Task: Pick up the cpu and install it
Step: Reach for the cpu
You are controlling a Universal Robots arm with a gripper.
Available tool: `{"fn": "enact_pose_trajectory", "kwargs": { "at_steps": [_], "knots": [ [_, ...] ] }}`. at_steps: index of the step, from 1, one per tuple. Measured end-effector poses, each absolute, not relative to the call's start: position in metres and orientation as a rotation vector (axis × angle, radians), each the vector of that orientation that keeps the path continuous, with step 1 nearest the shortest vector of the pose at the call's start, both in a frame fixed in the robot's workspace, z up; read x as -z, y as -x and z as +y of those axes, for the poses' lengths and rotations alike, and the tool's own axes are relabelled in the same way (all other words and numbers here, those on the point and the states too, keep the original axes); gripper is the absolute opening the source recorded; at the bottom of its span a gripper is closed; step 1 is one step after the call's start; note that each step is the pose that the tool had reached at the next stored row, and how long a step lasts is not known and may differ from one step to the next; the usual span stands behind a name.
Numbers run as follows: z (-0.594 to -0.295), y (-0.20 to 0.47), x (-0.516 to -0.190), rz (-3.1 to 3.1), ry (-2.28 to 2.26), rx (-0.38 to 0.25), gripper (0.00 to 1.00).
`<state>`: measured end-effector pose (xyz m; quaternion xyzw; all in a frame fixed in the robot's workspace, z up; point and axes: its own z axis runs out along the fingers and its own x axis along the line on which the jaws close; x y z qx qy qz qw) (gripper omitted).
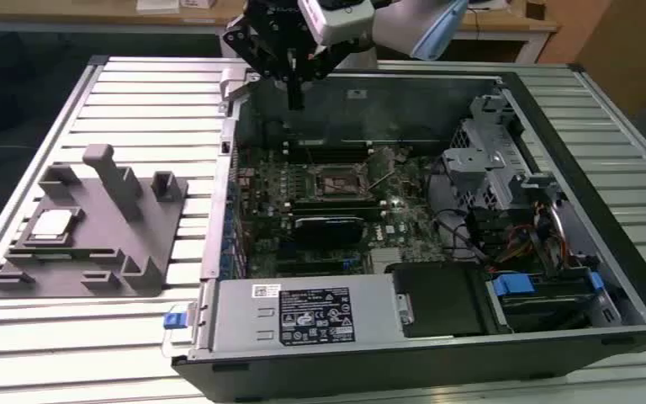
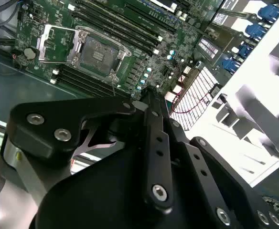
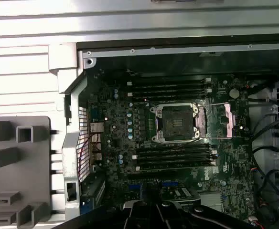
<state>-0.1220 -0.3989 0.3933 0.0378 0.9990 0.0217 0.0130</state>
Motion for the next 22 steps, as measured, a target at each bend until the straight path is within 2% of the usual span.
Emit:
{"fn": "enact_pose_trajectory", "kwargs": {
  "at_steps": [22],
  "knots": [
    [-0.399,0.134,-0.393,3.112,-0.118,-0.068,0.11]
  ]
}}
